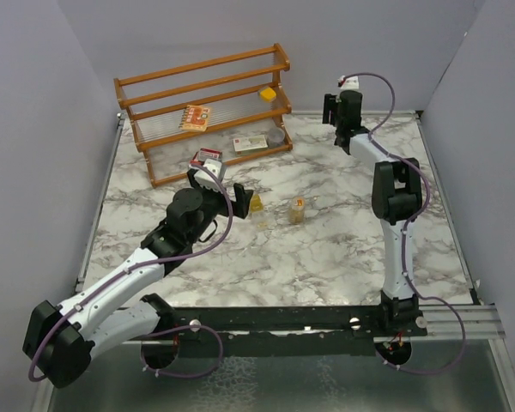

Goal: Sort the pills into containers

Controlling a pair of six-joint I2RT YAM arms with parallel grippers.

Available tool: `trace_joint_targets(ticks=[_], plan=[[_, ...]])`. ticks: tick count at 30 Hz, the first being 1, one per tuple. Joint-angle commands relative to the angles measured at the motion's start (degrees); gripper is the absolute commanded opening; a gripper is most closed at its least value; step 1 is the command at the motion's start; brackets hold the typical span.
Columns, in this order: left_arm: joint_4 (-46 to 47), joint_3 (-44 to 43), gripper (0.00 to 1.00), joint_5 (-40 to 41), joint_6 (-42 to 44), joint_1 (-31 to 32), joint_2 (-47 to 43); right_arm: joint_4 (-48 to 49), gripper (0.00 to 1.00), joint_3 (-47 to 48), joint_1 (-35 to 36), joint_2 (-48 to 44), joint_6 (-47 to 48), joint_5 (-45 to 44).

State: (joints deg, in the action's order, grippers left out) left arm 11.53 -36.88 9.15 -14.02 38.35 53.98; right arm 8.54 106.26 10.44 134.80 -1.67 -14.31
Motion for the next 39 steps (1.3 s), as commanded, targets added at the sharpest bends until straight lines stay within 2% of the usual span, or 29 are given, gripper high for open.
trace_joint_targets(ticks=[1, 5, 22, 27, 35, 39], plan=[[1.9, 1.0, 0.99, -2.1, -0.1, -0.1, 0.8, -1.1, 0.66, 6.1, -2.6, 4.1, 0.2, -0.8], [2.0, 1.0, 0.99, -2.1, -0.3, -0.1, 1.5, -4.8, 0.61, 9.5, -3.9, 7.1, 0.2, 0.3], [2.6, 1.1, 0.99, -2.8, -0.5, -0.1, 2.9, -9.3, 0.48, 12.3, -5.7, 11.4, 0.2, 4.5], [2.6, 1.1, 0.99, -2.9, -0.7, -0.1, 3.2, -9.7, 0.47, 11.4, -5.8, 11.5, 0.7, 4.2], [2.7, 1.1, 0.99, -3.0, -0.8, -0.1, 3.2, -10.7, 0.39, 9.5, -6.4, 11.7, 0.6, 4.0], [2.9, 1.0, 0.99, -3.0, -0.9, -0.1, 3.3, -11.3, 0.38, 9.1, -6.5, 12.1, 0.9, 4.3]])
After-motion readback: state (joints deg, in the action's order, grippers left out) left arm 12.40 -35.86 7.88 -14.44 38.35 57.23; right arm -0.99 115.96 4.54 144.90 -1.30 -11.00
